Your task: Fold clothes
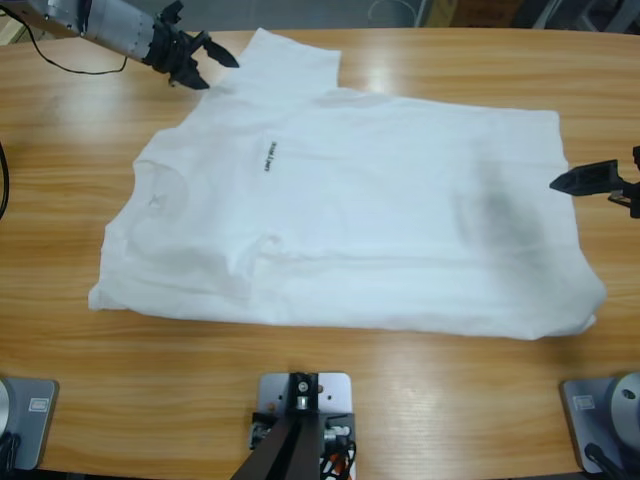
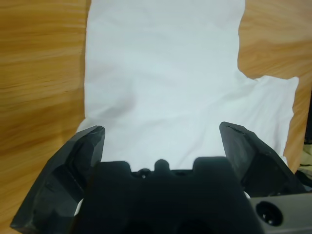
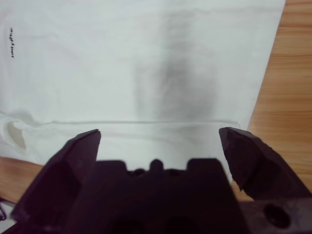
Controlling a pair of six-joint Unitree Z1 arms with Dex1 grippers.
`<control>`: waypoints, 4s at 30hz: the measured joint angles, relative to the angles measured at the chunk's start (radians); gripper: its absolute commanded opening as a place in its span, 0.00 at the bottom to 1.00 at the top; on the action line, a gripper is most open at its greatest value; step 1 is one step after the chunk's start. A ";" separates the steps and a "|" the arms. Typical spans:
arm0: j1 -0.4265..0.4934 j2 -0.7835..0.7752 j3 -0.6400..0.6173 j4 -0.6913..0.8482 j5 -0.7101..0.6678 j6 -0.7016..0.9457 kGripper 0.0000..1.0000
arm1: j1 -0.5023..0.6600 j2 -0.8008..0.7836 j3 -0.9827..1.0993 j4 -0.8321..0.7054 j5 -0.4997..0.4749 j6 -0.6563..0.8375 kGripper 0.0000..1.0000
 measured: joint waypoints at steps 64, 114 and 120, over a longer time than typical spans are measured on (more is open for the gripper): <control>-0.071 0.286 -0.776 0.691 0.217 0.074 0.91 | 0.000 0.000 0.005 -0.004 0.000 0.000 1.00; -0.074 0.323 -0.829 0.846 0.272 0.017 0.90 | 0.000 -0.004 0.007 -0.007 0.000 0.000 1.00; -0.062 0.333 -0.866 0.858 0.272 0.017 0.90 | 0.000 -0.012 0.007 -0.007 0.000 0.000 1.00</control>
